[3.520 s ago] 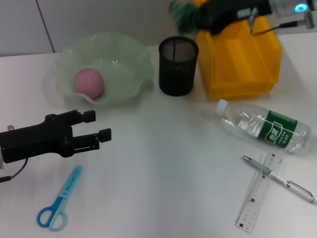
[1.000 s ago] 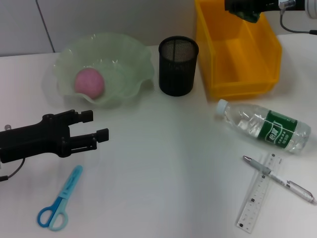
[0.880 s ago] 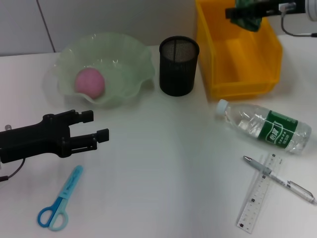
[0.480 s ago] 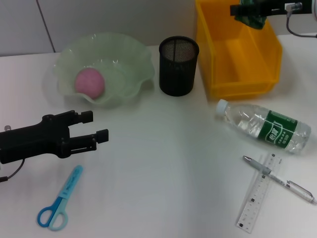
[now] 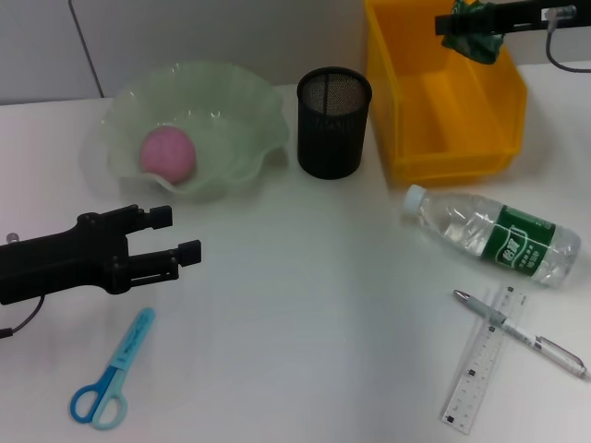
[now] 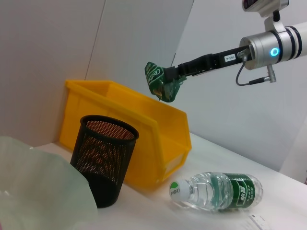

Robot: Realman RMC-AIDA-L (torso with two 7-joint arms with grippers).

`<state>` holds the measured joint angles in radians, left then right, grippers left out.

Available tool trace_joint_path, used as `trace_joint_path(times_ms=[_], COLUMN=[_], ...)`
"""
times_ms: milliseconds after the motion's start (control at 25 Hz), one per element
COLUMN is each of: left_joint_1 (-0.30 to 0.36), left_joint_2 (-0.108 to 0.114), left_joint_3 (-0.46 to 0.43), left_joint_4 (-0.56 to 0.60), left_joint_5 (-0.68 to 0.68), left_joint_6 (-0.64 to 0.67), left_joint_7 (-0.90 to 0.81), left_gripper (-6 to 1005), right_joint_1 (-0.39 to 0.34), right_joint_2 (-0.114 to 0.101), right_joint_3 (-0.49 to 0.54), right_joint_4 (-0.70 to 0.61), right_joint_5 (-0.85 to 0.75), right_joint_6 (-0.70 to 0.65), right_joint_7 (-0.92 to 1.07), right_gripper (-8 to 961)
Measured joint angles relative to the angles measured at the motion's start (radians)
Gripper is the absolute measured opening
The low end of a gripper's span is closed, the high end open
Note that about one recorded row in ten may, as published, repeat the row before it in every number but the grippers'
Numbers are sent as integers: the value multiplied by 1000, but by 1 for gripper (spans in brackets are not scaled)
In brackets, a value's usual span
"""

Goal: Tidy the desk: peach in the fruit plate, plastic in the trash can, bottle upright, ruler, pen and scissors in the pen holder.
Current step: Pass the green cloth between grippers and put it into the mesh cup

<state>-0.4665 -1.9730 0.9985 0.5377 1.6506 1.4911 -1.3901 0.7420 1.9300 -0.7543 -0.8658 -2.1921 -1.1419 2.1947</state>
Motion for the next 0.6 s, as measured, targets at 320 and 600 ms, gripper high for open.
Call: trace_joint_path(times_ms=[320, 600], left_joint_1=[-2, -5], left_joint_2=[1, 2], left_joint_3=[0, 1], left_joint_4=[3, 3], left_joint_5=[0, 0], left_joint_6=[0, 2], left_joint_7=[0, 0], left_gripper=[752, 750], right_joint_1=[0, -4], right_joint_2=[4, -17], right_joint_3=[32, 50], right_joint_4=[-1, 40], right_joint_5=[-62, 32], right_joint_6=[7, -21], right_joint_7=[-4, -53], right_gripper=[737, 736])
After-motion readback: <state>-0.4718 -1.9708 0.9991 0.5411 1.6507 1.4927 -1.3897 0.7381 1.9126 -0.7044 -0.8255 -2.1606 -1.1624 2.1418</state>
